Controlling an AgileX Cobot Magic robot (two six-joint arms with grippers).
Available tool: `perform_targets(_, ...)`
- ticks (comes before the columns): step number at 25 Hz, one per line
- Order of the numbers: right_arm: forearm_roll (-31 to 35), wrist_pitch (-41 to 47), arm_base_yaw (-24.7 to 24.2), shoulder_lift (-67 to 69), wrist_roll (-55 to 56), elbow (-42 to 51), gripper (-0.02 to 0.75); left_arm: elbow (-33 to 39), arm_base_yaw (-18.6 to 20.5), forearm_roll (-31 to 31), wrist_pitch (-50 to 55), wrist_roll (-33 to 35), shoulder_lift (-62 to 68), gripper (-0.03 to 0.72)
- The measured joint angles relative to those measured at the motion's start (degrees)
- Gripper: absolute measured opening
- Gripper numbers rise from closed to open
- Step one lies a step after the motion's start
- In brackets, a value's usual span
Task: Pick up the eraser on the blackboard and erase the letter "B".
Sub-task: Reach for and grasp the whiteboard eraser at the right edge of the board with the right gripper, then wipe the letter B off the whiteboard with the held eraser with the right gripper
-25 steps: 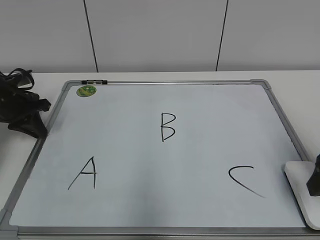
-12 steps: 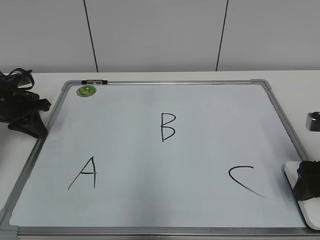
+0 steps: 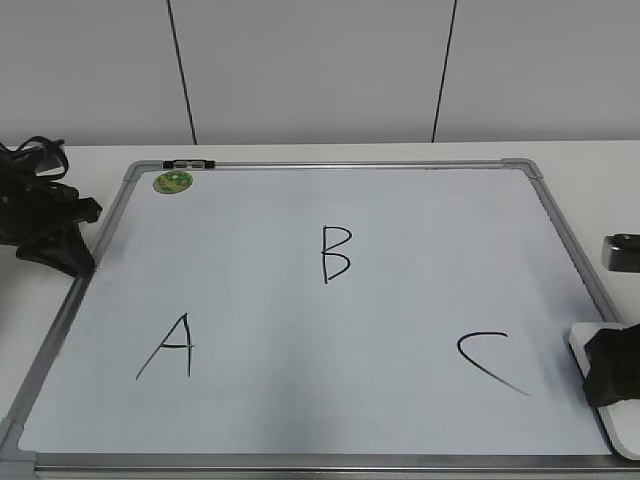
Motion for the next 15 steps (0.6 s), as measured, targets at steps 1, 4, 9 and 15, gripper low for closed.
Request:
perform_targets(1,0.0,-0.1,0.0,0.11,0.0,0.0,0.563,0.0,0.0,0.0,0.0,0.0,0.0,0.03)
perform_targets(4,0.08,-0.23,0.0,0.13,0.0,0.0,0.547,0.0,0.0,0.0,0.0,0.0,0.0,0.03)
perform_targets(9,0.08,0.92,0.0,0.34,0.0,-1.1,0.544,0.0,0.0,0.0,0.0,0.0,0.05,0.03)
perform_targets(15,0.08,8.05,0.0,0.46,0.0,-6.19,0.543,0.0,0.0,-0.11,0.08,0.0,0.05,0.03)
